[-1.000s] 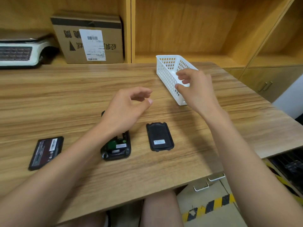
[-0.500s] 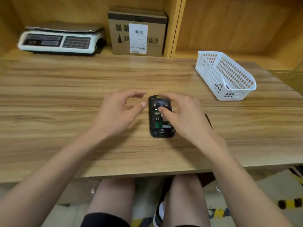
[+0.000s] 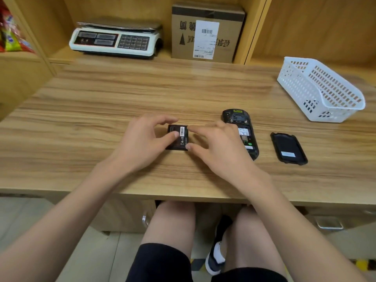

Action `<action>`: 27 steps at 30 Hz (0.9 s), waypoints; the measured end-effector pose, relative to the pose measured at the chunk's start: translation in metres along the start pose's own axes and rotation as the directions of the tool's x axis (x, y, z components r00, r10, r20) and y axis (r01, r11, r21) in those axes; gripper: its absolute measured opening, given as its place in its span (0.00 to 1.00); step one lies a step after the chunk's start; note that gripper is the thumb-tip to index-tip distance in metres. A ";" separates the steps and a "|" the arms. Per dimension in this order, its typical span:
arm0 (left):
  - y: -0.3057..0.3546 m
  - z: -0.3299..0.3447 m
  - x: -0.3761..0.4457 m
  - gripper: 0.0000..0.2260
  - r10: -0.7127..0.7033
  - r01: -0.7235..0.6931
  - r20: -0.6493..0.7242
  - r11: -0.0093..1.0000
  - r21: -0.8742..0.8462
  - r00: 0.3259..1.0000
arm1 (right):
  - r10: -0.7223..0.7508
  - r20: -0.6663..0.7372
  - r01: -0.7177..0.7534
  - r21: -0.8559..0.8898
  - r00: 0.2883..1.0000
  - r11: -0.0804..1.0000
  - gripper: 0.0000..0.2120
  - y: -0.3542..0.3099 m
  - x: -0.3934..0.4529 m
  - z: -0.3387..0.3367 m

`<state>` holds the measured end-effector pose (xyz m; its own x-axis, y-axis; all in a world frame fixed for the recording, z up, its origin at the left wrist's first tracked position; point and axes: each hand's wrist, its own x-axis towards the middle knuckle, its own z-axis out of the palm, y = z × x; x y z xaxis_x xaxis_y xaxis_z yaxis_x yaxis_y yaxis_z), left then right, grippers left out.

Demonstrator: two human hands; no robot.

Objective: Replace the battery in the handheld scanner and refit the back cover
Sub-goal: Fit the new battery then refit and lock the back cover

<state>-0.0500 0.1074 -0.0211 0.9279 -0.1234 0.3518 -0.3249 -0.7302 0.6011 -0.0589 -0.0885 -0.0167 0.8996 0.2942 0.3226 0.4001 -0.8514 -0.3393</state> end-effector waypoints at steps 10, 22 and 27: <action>-0.017 -0.006 -0.014 0.13 0.047 -0.051 0.044 0.994 0.101 0.998 | -0.017 0.044 0.020 -0.068 0.999 0.997 0.19 -0.006 0.002 0.014; -0.010 0.004 -0.015 0.10 0.024 -0.024 0.009 1.000 0.004 1.000 | -0.013 -0.018 0.013 0.011 1.000 1.000 0.15 -0.001 0.000 0.017; 0.005 0.010 -0.010 0.10 0.015 -0.019 -0.037 0.994 -0.105 0.999 | 0.060 -0.083 -0.048 0.146 0.995 0.988 0.14 0.008 -0.006 0.004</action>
<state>-0.0585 0.0981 -0.0291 0.9156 -0.1091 0.3871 -0.3596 -0.6532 0.6664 -0.0608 -0.0950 -0.0246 0.9046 0.2053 0.3735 0.3778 -0.7918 -0.4800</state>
